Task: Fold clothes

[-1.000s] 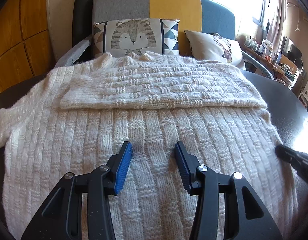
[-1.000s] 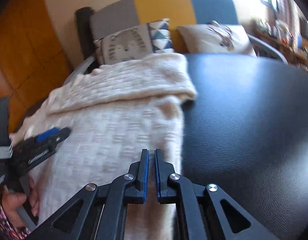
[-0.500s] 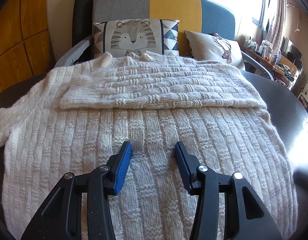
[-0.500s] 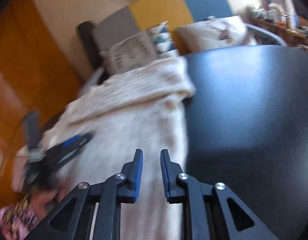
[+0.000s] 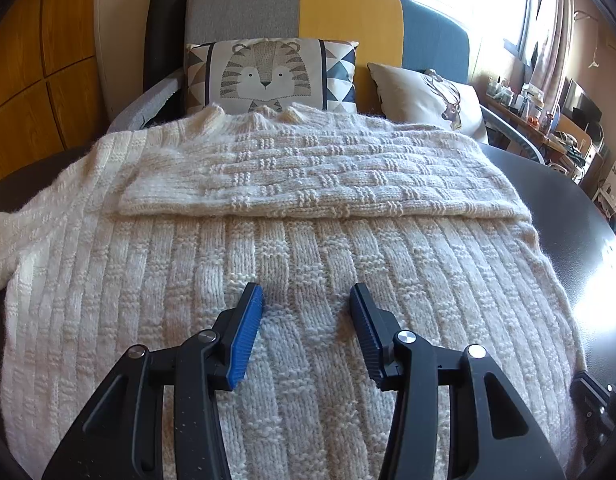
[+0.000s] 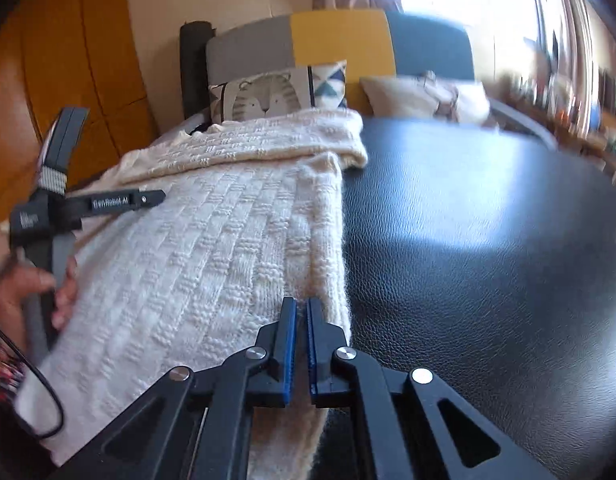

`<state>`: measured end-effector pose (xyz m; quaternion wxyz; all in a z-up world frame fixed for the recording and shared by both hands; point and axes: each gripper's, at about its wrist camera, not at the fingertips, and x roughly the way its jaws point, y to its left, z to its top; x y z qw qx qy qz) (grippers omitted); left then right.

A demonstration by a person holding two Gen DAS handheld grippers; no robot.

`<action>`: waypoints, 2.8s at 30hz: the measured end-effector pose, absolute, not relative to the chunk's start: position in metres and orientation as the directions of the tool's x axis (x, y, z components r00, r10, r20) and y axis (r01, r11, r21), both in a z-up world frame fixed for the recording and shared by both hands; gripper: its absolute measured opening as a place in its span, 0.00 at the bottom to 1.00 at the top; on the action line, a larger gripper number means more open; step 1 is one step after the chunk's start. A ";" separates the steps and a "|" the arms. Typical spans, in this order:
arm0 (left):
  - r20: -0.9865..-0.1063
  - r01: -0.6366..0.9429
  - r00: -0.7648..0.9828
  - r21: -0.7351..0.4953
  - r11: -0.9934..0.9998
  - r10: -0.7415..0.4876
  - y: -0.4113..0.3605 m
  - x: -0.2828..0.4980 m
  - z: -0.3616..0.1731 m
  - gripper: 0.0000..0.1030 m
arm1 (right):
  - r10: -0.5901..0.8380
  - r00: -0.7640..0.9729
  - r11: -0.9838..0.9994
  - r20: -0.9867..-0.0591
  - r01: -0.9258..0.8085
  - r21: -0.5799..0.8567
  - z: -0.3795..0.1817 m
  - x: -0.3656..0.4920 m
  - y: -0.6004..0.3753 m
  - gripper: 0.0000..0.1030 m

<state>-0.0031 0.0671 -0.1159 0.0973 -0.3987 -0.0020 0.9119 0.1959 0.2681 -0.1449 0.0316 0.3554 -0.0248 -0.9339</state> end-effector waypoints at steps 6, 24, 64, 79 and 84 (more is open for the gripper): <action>-0.760 -0.188 -0.628 -0.057 -0.980 0.165 0.071 -0.004 -0.110 0.50 | -0.141 -0.741 -0.985 -0.656 0.041 0.166 -0.146 0.190 0.280 0.04; -0.741 -0.237 -0.628 -0.108 -0.965 0.237 0.045 0.091 -0.118 0.50 | -0.125 -0.737 -0.987 -0.665 0.023 0.161 -0.145 0.191 0.278 0.04; -0.721 -0.252 -0.623 -0.182 -0.950 0.303 0.037 0.092 -0.119 0.55 | -0.164 -0.682 -0.981 -0.713 0.040 0.188 -0.135 0.262 0.266 0.10; -0.724 -0.264 -0.618 -0.176 -0.948 0.307 0.040 0.093 -0.118 0.60 | -0.245 -0.676 -0.960 -0.695 0.066 0.274 -0.099 0.097 0.221 0.18; -0.718 -0.271 -0.613 -0.200 -0.942 0.329 0.037 0.093 -0.118 0.62 | -0.154 -0.665 -0.978 -0.731 -0.005 0.211 -0.119 0.079 0.224 0.15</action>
